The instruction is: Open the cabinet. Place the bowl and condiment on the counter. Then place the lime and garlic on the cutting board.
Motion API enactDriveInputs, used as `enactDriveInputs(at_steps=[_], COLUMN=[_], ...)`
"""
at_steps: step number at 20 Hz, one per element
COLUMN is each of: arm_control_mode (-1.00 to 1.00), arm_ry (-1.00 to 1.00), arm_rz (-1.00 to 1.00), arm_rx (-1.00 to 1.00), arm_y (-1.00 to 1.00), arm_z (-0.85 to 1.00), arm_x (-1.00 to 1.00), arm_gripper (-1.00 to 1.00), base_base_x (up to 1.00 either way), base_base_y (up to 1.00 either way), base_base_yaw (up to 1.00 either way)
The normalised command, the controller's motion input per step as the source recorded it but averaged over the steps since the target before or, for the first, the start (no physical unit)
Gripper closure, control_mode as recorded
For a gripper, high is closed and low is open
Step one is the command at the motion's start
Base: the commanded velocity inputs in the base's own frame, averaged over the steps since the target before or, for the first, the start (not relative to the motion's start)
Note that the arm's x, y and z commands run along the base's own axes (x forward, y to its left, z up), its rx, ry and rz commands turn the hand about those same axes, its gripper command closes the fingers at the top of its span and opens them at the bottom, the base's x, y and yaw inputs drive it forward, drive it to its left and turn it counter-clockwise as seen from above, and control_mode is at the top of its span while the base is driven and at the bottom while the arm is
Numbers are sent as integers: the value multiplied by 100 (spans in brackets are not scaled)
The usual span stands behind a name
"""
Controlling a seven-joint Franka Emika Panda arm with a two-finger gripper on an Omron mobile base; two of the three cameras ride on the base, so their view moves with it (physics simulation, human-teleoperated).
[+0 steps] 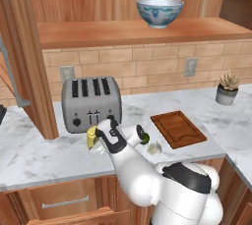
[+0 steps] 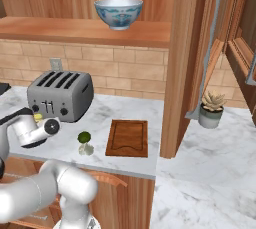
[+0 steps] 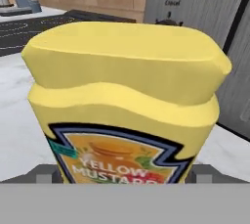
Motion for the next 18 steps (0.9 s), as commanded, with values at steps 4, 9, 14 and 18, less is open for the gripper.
enactDriveInputs(at_steps=[4,9,14,18], arm_control_mode=[-100,-100,-100,-100], arm_ry=[0,0,0,3], arm_rz=[0,0,0,0], arm_rx=[0,0,0,0], arm_y=[-16,-13,-21,-18], arm_z=[9,4,45,72], arm_x=[-9,-13,-32,-18], arm_gripper=[-100,-100,-100,-100], base_base_x=[0,0,0,0], base_base_y=[0,0,0,0], base_base_yaw=[0,0,0,0])
